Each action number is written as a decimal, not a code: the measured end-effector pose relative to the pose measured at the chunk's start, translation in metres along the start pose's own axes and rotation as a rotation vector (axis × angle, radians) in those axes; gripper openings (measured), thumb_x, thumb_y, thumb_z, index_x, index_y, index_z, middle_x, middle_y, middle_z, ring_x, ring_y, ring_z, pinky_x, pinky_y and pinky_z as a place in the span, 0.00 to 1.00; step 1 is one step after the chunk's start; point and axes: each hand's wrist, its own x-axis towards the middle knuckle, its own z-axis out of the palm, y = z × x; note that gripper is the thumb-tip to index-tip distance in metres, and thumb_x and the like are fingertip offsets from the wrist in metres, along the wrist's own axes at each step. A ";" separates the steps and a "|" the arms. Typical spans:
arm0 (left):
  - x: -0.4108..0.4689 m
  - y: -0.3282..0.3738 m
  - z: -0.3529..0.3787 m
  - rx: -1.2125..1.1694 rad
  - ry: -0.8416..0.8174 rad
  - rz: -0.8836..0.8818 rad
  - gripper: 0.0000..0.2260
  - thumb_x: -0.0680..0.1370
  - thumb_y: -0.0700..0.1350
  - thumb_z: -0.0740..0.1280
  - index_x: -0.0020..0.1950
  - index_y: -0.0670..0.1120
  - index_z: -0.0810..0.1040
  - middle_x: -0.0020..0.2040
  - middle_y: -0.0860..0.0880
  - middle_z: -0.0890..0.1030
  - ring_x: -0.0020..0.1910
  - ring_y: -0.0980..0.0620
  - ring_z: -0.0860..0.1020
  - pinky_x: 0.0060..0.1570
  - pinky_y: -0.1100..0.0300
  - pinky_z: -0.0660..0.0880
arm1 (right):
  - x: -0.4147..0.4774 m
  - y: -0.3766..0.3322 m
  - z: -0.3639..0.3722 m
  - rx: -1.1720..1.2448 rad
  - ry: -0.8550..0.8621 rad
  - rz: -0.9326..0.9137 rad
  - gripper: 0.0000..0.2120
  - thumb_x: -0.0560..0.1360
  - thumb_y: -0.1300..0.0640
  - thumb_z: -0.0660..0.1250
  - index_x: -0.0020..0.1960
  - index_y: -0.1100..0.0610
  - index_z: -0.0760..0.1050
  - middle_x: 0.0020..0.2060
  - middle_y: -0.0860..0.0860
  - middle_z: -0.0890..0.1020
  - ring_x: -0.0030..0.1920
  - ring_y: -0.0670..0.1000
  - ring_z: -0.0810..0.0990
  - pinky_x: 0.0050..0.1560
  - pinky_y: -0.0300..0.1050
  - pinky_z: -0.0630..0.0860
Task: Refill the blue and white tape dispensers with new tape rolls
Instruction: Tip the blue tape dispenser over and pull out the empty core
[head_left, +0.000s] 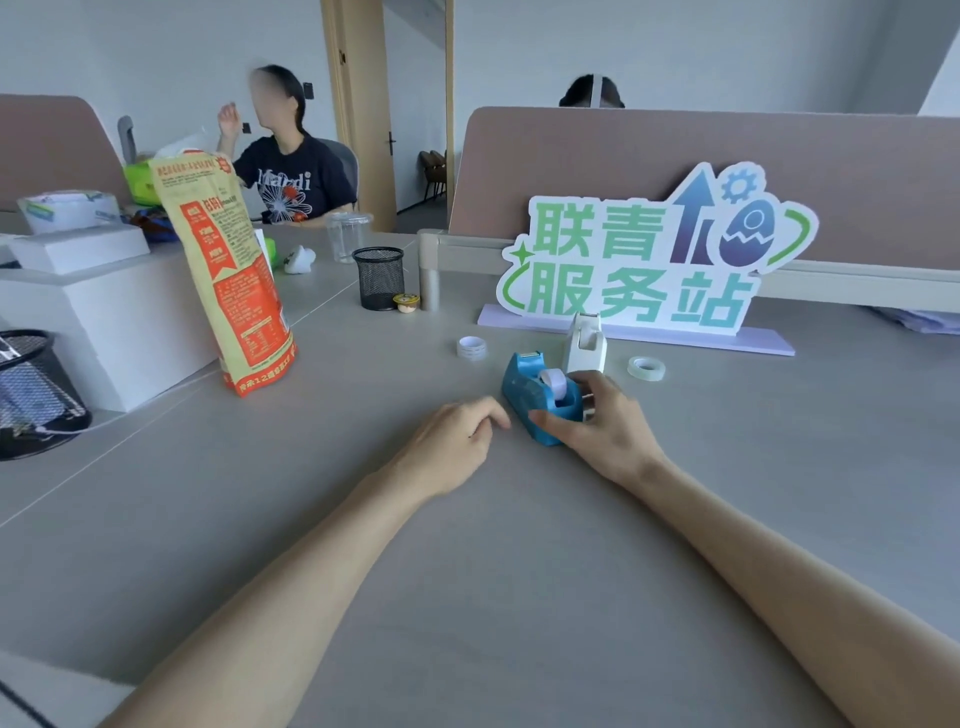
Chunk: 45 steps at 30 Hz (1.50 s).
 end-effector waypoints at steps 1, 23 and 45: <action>0.003 -0.001 -0.002 -0.032 0.034 -0.042 0.13 0.79 0.41 0.55 0.59 0.52 0.75 0.58 0.53 0.78 0.54 0.54 0.76 0.52 0.59 0.72 | 0.003 0.002 -0.001 -0.006 0.012 -0.011 0.29 0.65 0.42 0.74 0.62 0.52 0.73 0.52 0.47 0.79 0.51 0.50 0.79 0.54 0.46 0.77; 0.055 -0.020 -0.002 -0.575 0.082 -0.173 0.20 0.77 0.34 0.65 0.67 0.46 0.70 0.63 0.49 0.75 0.60 0.54 0.74 0.59 0.63 0.69 | 0.037 0.007 0.016 -0.161 -0.008 -0.501 0.16 0.81 0.54 0.56 0.67 0.49 0.72 0.63 0.48 0.75 0.63 0.50 0.73 0.61 0.48 0.73; 0.053 -0.022 0.000 -0.414 0.088 -0.157 0.17 0.79 0.37 0.63 0.66 0.50 0.70 0.59 0.53 0.74 0.55 0.57 0.74 0.57 0.62 0.68 | 0.059 -0.028 -0.006 -0.534 -0.135 -0.453 0.17 0.72 0.64 0.58 0.51 0.51 0.82 0.46 0.52 0.85 0.46 0.59 0.79 0.49 0.55 0.77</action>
